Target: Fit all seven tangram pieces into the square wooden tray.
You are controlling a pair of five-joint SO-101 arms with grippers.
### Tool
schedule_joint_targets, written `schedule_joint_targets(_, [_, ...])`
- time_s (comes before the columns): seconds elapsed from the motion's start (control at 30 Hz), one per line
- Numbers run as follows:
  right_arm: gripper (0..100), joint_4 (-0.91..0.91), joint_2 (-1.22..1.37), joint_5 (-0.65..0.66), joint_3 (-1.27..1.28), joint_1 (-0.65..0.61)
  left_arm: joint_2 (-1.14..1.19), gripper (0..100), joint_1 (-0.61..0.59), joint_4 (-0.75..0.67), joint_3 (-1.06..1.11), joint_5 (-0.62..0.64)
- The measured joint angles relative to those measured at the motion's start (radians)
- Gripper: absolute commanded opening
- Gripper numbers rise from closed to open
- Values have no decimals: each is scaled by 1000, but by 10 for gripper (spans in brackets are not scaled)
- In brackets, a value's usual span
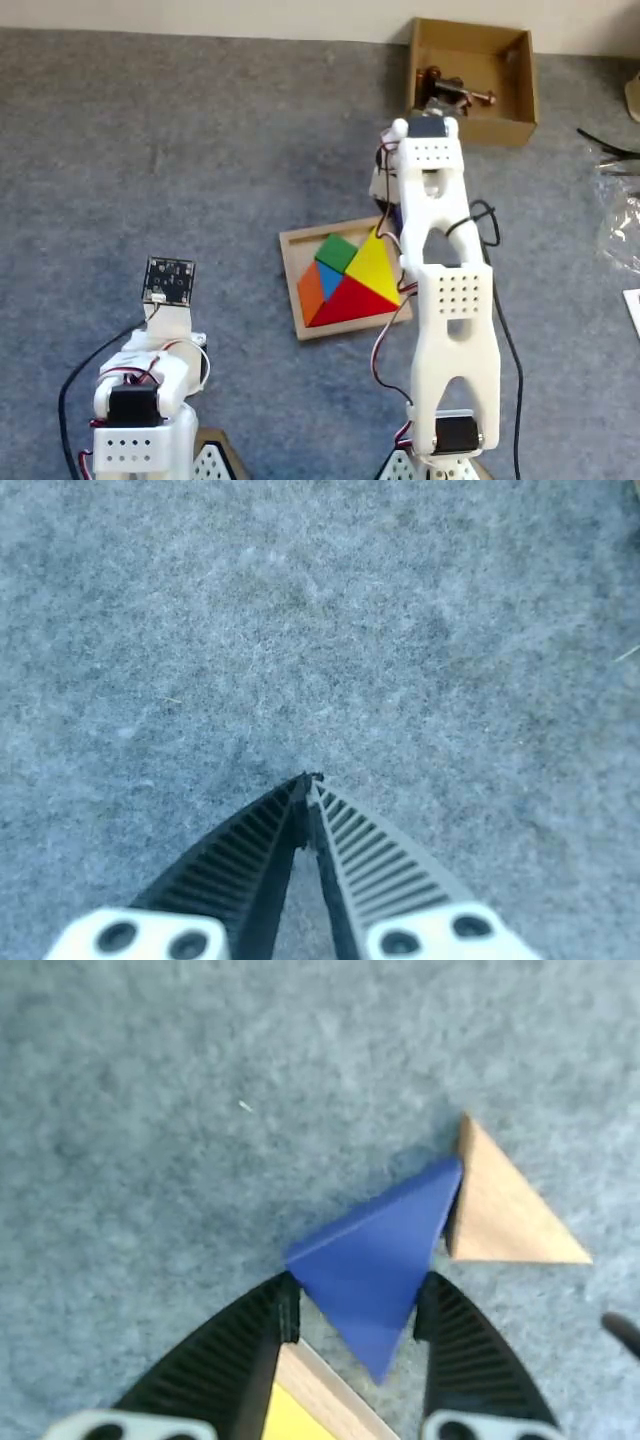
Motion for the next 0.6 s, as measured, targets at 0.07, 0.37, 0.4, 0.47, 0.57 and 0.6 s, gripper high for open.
schedule_joint_targets(0.07, [152, 0, 0, 0, 0, 0, 0, 7, 0, 0, 0, 0])
schedule_joint_targets(0.37, [152, 2, 0, 199, 0, 0, 0, 7, 0, 0, 0, 0])
schedule_joint_targets(0.4, [152, 2, 0, 213, 0, 0, 0, 7, 0, 0, 0, 0])
schedule_joint_targets(0.47, [152, 2, 0, 239, 0, 0, 0, 7, 0, 0, 0, 0])
schedule_joint_targets(0.57, [152, 2, 0, 272, 0, 14, 0, 7, 0, 0, 0, 0])
schedule_joint_targets(0.6, [152, 2, 0, 284, 0, 23, 0, 7, 0, 0, 0, 0])
